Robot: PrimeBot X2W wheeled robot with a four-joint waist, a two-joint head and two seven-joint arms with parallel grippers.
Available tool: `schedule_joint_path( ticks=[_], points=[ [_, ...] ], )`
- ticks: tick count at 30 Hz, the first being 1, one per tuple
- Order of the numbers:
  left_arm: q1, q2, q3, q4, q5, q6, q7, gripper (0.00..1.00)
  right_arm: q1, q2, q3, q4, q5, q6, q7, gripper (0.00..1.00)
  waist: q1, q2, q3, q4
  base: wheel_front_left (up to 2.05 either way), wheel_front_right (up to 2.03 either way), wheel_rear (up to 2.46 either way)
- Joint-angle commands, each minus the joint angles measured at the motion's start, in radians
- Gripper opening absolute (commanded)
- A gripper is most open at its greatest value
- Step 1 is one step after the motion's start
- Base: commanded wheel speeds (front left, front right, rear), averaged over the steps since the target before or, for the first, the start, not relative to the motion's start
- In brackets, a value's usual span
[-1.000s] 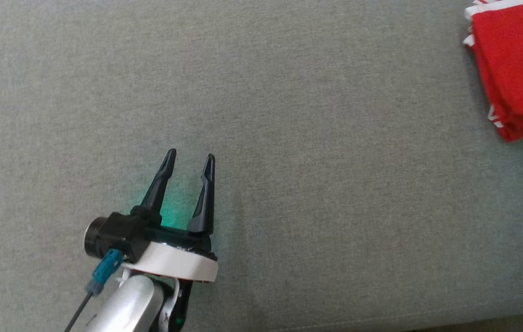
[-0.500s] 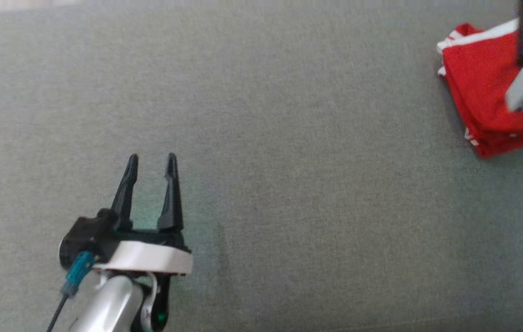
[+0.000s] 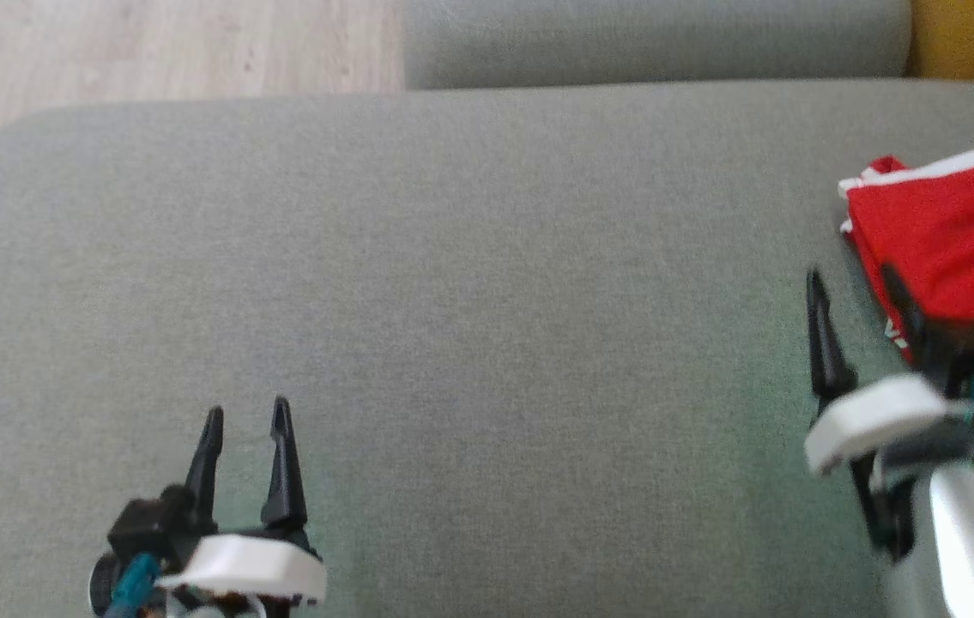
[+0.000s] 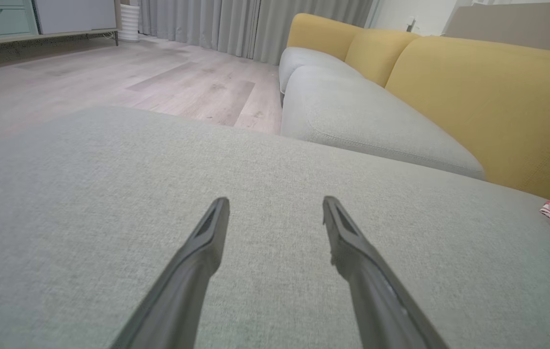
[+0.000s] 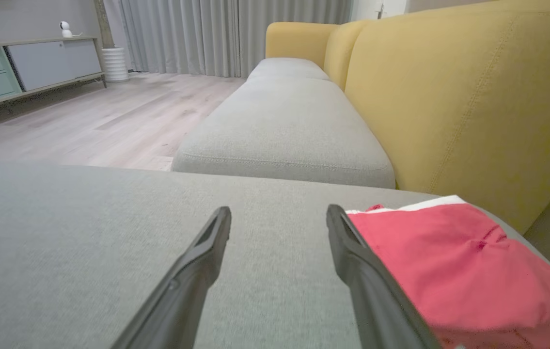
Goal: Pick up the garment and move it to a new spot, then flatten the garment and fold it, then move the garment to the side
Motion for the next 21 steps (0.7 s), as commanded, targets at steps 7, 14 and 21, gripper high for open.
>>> schedule_joint_path(
  ticks=[7, 14, 21],
  points=[
    [0.032, -0.001, 0.037, -0.008, -0.011, -0.013, -0.016, 1.0, 0.153, 0.005, 0.076, -0.077, 0.1, -0.001, -0.083, 1.0, 0.0003, -0.0001, -0.081, 0.027, 0.0, 0.0, 0.0],
    [0.064, -0.003, 0.03, -0.008, -0.009, -0.013, -0.018, 1.0, 0.233, 0.005, 0.119, -0.073, 0.158, -0.001, -0.143, 1.0, 0.0003, -0.0001, -0.107, 0.022, 0.0, 0.0, 0.0],
    [0.066, -0.003, 0.016, -0.007, -0.007, -0.012, -0.01, 1.0, 0.244, 0.005, 0.143, -0.058, 0.168, -0.001, -0.15, 1.0, 0.0003, -0.0001, -0.112, 0.027, 0.0, 0.0, 0.0]
  ],
)
